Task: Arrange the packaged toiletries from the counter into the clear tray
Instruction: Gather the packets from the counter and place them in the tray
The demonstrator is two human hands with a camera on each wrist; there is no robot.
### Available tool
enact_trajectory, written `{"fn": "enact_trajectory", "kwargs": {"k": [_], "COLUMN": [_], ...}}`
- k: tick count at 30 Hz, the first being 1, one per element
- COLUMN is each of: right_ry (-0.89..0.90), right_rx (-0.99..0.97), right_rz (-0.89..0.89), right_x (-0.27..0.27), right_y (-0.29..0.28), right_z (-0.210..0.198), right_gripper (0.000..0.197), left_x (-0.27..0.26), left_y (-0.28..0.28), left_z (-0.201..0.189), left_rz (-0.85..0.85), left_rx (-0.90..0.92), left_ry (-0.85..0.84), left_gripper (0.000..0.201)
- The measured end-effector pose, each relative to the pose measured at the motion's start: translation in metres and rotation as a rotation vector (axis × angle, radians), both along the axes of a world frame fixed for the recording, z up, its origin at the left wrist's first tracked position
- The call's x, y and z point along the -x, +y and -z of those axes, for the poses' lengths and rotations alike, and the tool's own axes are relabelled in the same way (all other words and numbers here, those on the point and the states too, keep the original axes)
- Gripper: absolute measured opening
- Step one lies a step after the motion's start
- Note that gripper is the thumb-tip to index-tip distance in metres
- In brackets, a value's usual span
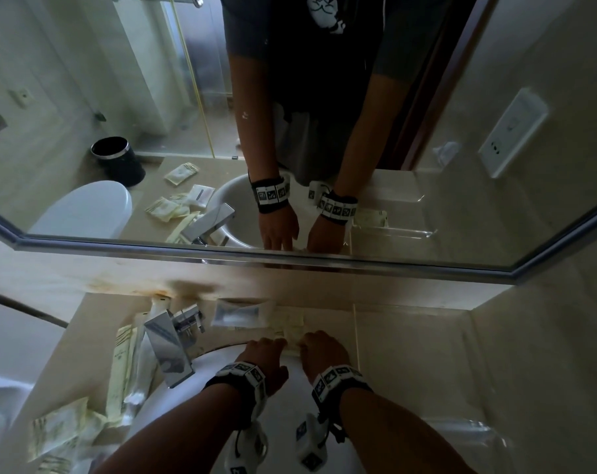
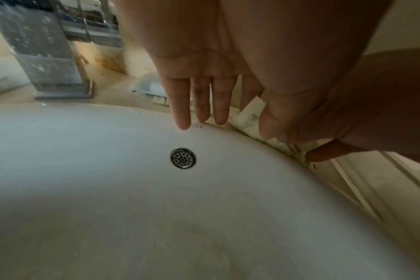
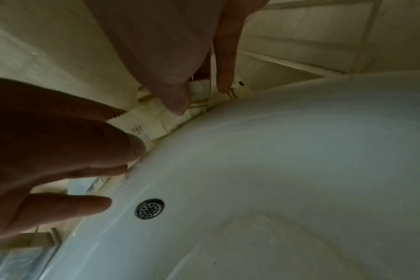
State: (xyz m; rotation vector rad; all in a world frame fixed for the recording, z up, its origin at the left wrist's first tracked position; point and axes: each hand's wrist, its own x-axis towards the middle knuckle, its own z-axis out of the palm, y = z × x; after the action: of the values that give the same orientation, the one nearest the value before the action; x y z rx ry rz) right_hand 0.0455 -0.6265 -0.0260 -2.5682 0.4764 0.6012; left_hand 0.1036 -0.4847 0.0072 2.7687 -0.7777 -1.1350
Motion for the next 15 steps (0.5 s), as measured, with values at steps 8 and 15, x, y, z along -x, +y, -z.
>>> {"fn": "enact_trajectory", "kwargs": {"k": [8, 15], "right_ry": [-0.216, -0.245], "right_rx": [-0.017, -0.077], "right_rz": [0.079, 0.076], "right_x": [0.013, 0.023], "right_y": [-0.002, -0.002], "right_z": [-0.017, -0.044], "right_gripper": [0.026, 0.029], "left_x": [0.000, 0.000], "left_y": [0.007, 0.012], "left_z": [-0.012, -0.030], "left_rz": [-0.023, -0.050], "left_rx": [0.054, 0.123], "left_ry": [-0.052, -0.111], "left_gripper": [0.068, 0.073]}}
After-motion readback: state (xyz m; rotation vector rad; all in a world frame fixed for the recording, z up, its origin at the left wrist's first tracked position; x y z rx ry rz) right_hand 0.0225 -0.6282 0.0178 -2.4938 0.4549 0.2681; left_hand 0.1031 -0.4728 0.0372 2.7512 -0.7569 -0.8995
